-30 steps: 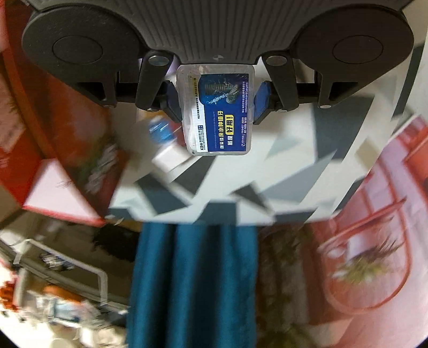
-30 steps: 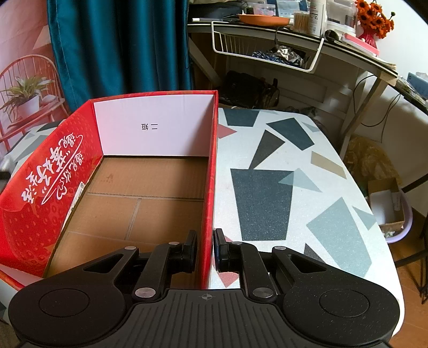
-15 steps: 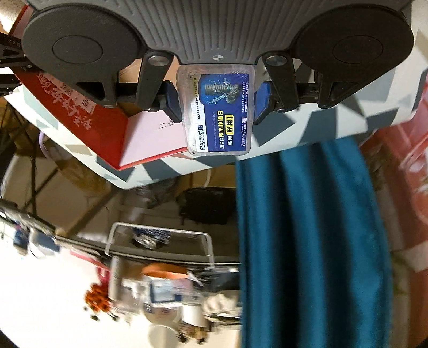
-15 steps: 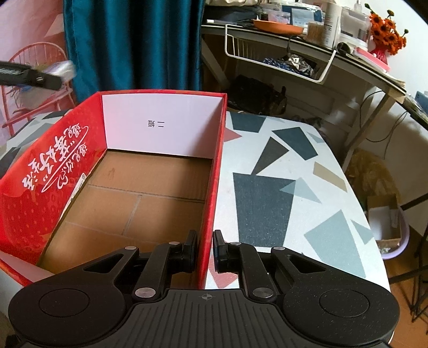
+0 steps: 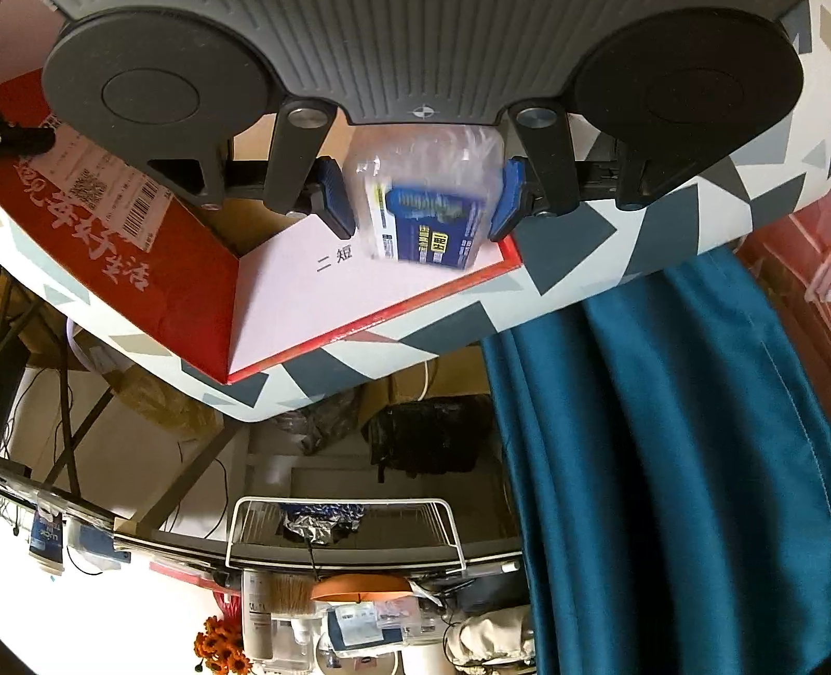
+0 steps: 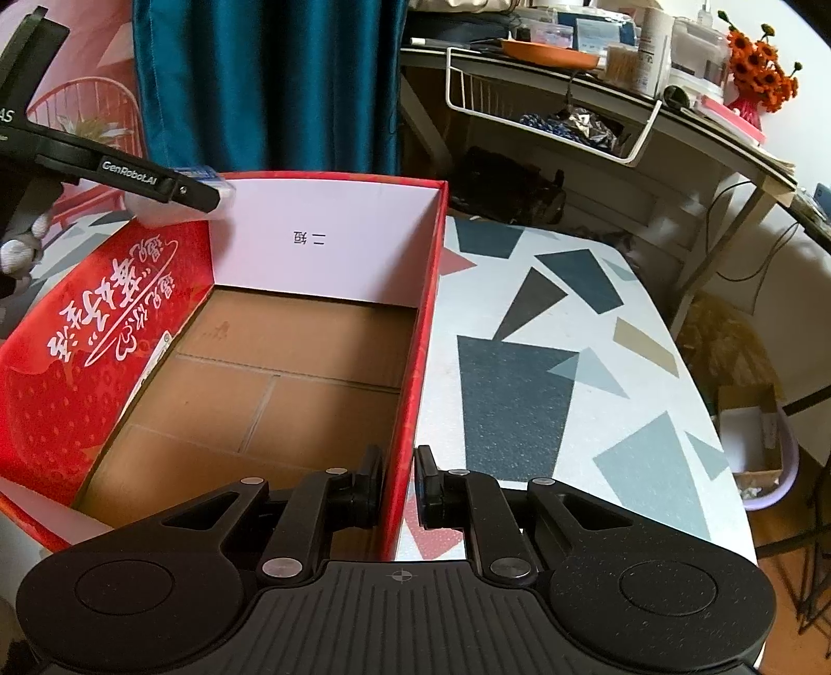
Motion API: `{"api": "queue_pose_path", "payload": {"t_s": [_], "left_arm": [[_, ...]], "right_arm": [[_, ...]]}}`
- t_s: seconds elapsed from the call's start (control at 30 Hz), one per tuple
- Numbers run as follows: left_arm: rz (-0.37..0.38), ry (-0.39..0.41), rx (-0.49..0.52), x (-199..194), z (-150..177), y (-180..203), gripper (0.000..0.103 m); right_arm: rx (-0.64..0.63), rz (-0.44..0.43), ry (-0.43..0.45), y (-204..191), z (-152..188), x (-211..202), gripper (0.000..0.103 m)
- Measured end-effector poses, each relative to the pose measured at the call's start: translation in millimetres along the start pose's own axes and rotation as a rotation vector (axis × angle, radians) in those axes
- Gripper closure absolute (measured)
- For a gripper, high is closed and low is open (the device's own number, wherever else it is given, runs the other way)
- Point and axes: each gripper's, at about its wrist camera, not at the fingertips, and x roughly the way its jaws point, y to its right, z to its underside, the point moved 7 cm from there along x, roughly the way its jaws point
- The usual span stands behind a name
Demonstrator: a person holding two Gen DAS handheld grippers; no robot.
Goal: Organize rigid objects
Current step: 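Carry the card package into the red box and open the left gripper, then move the left gripper back to the lavender power bank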
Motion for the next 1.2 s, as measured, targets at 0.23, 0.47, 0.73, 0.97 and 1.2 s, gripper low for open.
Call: {"api": "queue_pose_path", "payload": {"t_s": [0.23, 0.47, 0.73, 0.97, 1.2], "left_arm": [[-0.002, 0.01, 0.0, -1.6, -1.8, -4.3, 0.043], [-0.013, 0.043, -0.023, -13.8, -6.0, -15.1, 0.034], [-0.062, 0.057, -0.113, -43.5, 3.5, -48.6, 0.034], [-0.143, 0.023, -0.276, -72.0, 48.2, -98.9, 0.034], [-0.205, -0.035, -0.331, -97.9, 103.9, -121.8, 0.035]], "right_arm": [[0.001, -0.002, -0.004, -0.1, -0.7, 1.7, 0.091], [0.002, -0.004, -0.009, -0.4, -0.5, 2.8, 0.09], [-0.012, -0.004, -0.002, -0.8, 0.4, 2.9, 0.09], [-0.016, -0.006, 0.007, -0.6, 0.9, 2.7, 0.09], [-0.008, -0.005, 0.012, 0.0, 1.6, 2.1, 0.09]]}}
